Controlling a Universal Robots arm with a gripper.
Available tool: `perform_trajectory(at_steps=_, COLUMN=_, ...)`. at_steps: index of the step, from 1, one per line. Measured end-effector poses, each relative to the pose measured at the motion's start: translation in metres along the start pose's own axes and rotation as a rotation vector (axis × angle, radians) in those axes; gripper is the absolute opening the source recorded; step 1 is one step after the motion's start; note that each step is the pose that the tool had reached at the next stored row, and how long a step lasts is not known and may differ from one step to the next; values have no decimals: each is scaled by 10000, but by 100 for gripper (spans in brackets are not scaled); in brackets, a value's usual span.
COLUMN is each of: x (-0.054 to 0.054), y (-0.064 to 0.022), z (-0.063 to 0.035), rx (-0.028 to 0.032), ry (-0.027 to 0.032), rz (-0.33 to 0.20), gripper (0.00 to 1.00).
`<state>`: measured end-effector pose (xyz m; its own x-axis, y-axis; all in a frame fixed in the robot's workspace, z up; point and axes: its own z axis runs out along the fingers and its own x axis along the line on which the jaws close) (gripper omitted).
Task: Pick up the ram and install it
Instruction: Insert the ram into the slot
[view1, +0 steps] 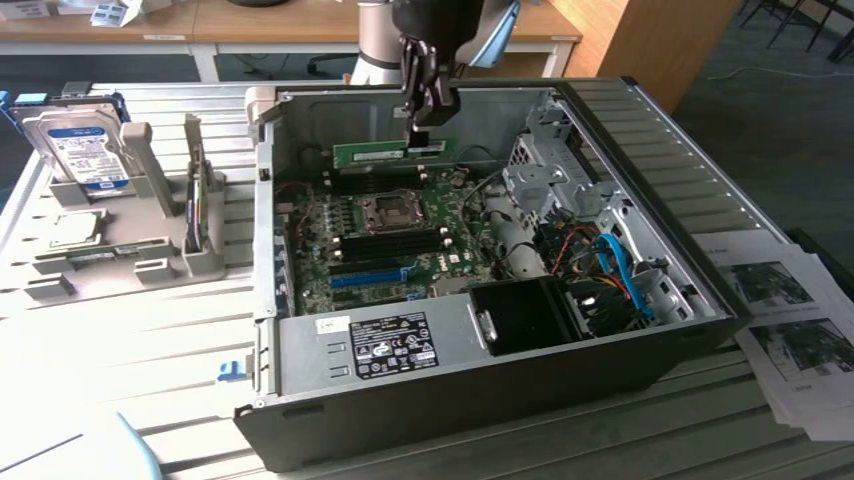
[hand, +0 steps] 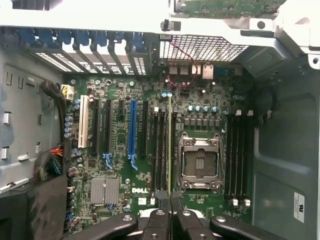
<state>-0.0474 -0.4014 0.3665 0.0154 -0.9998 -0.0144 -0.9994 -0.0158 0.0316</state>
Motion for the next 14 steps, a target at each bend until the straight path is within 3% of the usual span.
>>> perform_trajectory(at_steps=14, x=2, y=-4, z=129, rx=0, ry=0, rz=0, gripper=11)
